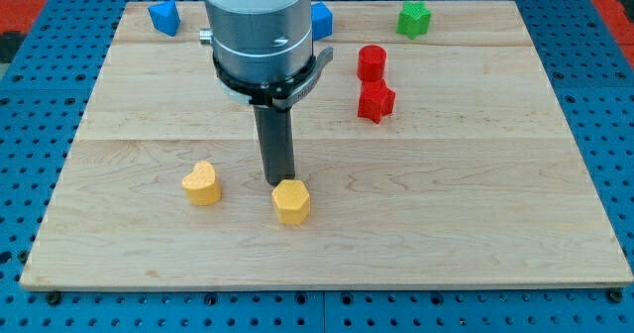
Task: Push yellow heart into the yellow hexagon
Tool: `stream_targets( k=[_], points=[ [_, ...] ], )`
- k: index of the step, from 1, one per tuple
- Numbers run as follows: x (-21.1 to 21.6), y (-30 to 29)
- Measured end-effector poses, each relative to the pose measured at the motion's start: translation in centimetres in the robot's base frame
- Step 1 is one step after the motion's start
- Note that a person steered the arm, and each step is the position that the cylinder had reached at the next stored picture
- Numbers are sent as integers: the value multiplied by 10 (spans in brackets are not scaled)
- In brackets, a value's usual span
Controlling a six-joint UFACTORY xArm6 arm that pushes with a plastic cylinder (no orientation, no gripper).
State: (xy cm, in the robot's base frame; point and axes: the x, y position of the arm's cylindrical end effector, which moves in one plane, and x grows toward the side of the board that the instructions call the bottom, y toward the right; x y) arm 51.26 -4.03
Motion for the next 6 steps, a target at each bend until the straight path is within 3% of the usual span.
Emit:
stream_targets(
  k=[1,2,3,4,5,6],
  points=[
    [24,-19],
    [-23,-30],
    [-58,-112],
    [-2,-119],
    [-1,-73],
    [-18,-63]
  ],
)
